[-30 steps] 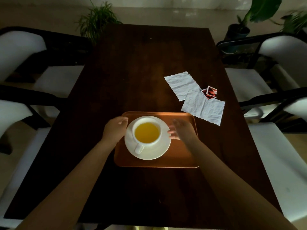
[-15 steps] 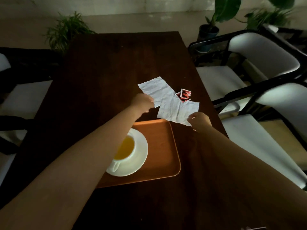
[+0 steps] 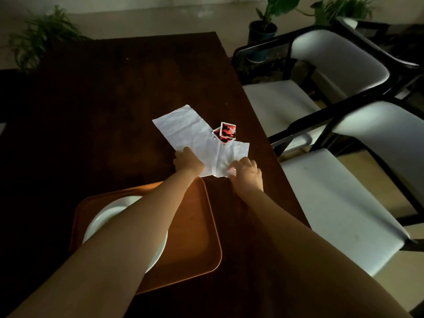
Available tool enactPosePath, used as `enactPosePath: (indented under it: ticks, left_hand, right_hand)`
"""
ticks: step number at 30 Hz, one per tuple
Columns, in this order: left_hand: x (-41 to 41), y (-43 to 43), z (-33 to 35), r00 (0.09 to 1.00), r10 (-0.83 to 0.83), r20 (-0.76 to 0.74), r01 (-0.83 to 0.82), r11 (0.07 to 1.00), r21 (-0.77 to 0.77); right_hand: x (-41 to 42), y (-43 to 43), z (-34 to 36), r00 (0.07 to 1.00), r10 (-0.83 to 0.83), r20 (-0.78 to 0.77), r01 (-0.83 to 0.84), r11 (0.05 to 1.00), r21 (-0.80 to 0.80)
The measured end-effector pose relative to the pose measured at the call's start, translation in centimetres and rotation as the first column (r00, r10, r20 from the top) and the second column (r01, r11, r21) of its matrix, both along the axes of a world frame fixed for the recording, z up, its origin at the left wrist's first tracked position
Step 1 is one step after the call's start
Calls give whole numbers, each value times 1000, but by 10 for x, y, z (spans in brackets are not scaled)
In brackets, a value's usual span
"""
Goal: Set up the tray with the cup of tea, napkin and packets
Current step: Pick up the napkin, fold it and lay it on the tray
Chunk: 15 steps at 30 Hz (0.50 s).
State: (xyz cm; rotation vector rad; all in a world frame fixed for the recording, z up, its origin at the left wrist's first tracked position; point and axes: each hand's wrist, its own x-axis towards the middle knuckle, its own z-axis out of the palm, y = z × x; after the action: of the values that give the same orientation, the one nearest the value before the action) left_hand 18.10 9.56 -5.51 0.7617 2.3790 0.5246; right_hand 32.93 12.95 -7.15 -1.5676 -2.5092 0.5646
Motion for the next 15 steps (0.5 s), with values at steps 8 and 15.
enactPosePath:
  ticks: [8,15]
  left_hand:
    - [0,7,7,974,104,203,-110,994,16]
    - [-17,6,41,718,302,628,-491,859,149]
  right_hand:
    - [3,1,-2,978,-16,-207,15,1000,-7]
    - [5,-3,24,913,-2,-409,-38,995,-89]
